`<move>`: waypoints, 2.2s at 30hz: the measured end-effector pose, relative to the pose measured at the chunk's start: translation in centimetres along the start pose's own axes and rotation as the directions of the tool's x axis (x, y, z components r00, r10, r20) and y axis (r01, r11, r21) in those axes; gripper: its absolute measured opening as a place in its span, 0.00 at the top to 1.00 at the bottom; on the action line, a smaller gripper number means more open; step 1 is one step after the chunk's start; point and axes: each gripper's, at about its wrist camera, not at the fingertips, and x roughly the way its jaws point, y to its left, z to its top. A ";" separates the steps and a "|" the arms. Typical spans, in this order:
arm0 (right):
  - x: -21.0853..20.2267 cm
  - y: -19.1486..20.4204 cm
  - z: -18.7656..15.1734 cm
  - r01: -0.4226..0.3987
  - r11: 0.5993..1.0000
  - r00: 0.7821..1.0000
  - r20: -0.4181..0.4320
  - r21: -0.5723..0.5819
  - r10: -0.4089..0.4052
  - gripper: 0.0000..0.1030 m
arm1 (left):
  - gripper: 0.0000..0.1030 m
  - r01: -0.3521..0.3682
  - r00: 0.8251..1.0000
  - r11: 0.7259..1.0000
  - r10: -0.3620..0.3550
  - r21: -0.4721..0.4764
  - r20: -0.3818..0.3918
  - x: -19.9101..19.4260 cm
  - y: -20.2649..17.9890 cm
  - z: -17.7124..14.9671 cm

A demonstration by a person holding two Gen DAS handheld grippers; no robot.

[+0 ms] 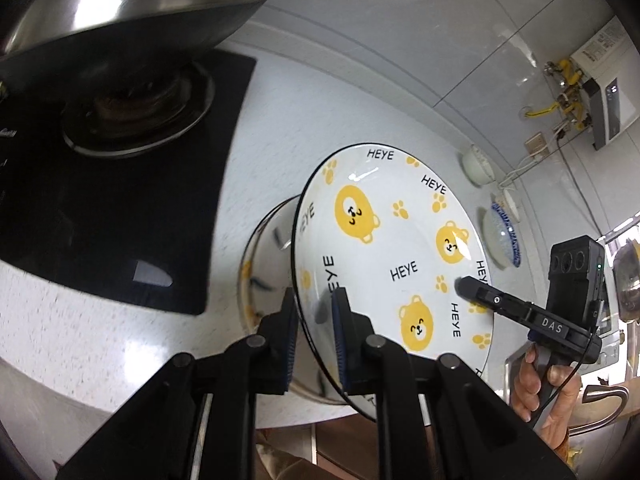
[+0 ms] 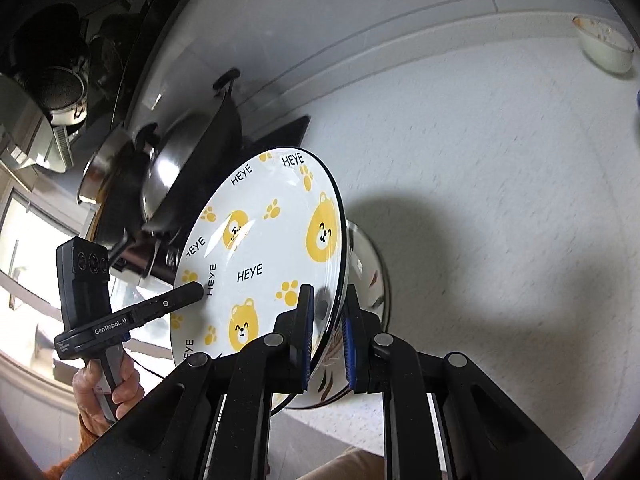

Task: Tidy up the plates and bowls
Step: 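Carry the smaller bear plate with both grippers and lower it onto the stack, then open both grippers and reach to the blue-and-white dish, closing on its rim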

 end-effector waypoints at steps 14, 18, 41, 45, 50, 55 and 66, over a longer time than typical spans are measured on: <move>4.8 -1.7 -1.9 0.020 0.998 0.995 -0.100 0.060 -0.014 0.87 | 0.87 -0.033 0.998 0.999 0.034 0.024 -0.054 2.7 3.1 -0.1; 4.7 -1.6 -1.9 0.029 0.997 0.994 -0.111 0.071 -0.021 0.85 | 0.87 -0.057 0.996 0.997 0.060 0.048 -0.071 3.4 2.9 0.0; 0.4 1.3 -1.2 0.148 0.989 0.989 0.027 -0.017 -0.147 0.45 | 0.87 0.097 0.977 0.980 -0.127 0.172 0.172 -4.5 -1.2 1.7; -3.0 1.5 -1.0 0.144 0.989 0.984 0.107 -0.020 -0.141 0.34 | 0.87 0.192 0.955 0.961 -0.229 0.198 0.190 -5.3 -2.9 2.0; -8.5 0.3 -1.1 0.177 0.984 0.961 0.213 0.006 -0.174 0.22 | 0.49 0.243 0.930 0.914 -0.315 0.324 0.190 -5.3 -7.7 2.0; -13.8 -4.0 -0.8 0.270 0.960 0.924 0.260 0.080 -0.281 0.03 | 0.35 0.268 0.927 0.871 -0.349 0.412 0.136 -3.3 -13.4 1.2; -21.4 -19.0 2.1 0.343 0.902 0.883 0.237 0.262 -0.405 0.01 | 0.32 0.425 0.901 0.896 -0.407 0.126 -0.146 11.3 -24.7 1.9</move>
